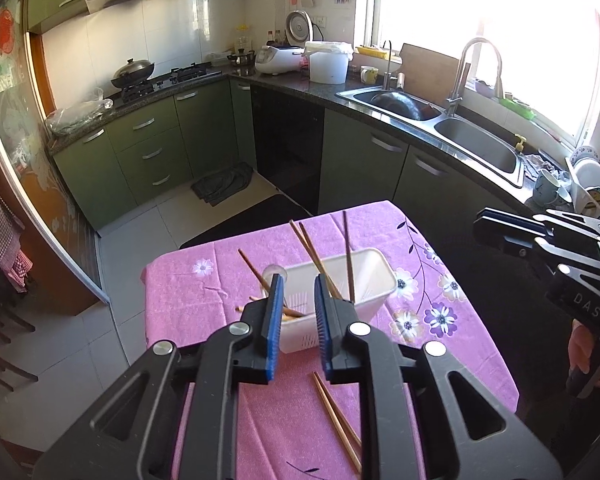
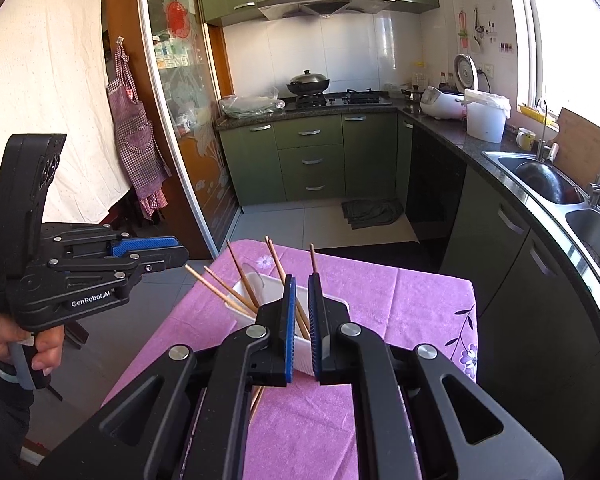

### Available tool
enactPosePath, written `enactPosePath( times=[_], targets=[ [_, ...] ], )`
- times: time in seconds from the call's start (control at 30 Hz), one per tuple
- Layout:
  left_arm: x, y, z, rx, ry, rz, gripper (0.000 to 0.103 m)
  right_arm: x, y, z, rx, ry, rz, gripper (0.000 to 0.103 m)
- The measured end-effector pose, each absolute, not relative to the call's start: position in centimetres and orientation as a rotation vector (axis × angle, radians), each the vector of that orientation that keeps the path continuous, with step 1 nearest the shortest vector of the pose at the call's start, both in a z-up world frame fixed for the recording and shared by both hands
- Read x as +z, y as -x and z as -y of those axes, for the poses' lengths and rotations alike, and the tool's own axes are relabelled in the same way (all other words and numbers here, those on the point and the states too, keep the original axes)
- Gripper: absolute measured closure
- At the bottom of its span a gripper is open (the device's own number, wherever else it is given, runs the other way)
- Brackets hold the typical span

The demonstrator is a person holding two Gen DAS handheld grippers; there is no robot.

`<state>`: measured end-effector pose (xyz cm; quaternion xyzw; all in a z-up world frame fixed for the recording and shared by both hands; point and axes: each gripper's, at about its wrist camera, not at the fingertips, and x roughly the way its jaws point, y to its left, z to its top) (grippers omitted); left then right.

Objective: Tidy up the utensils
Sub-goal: 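Carry both chopsticks over the white caddy and release them inside with both tools, then move the left tool to the last chopsticks and grasp one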

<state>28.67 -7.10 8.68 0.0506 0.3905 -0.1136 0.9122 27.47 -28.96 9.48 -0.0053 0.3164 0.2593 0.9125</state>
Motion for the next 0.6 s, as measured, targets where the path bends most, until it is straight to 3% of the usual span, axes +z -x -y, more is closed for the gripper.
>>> enactPosePath(
  times=[0.13, 0.3, 0.47, 0.6],
  targets=[
    [5.8, -25.9, 6.6, -0.244, -0.085, -0.890, 0.082, 6.7, -24.4, 29.9, 0.532, 0.026, -0.702, 0.090],
    [-0.7, -23.7, 6.6, -0.261, -0.062, -1.027, 0.082, -0.7, -22.3, 30.6, 0.519, 0.042, -0.835, 0.090],
    [-7.9, -24.3, 7.1, -0.243, -0.015, -1.196, 0.082, -7.1, -21.7, 31.1, 0.502, 0.026, -0.953, 0.090],
    [-11.9, -25.4, 8.0, -0.214, 0.010, -1.295, 0.082, -9.1, -21.5, 31.3, 0.495, 0.022, -0.988, 0.090]
  ],
)
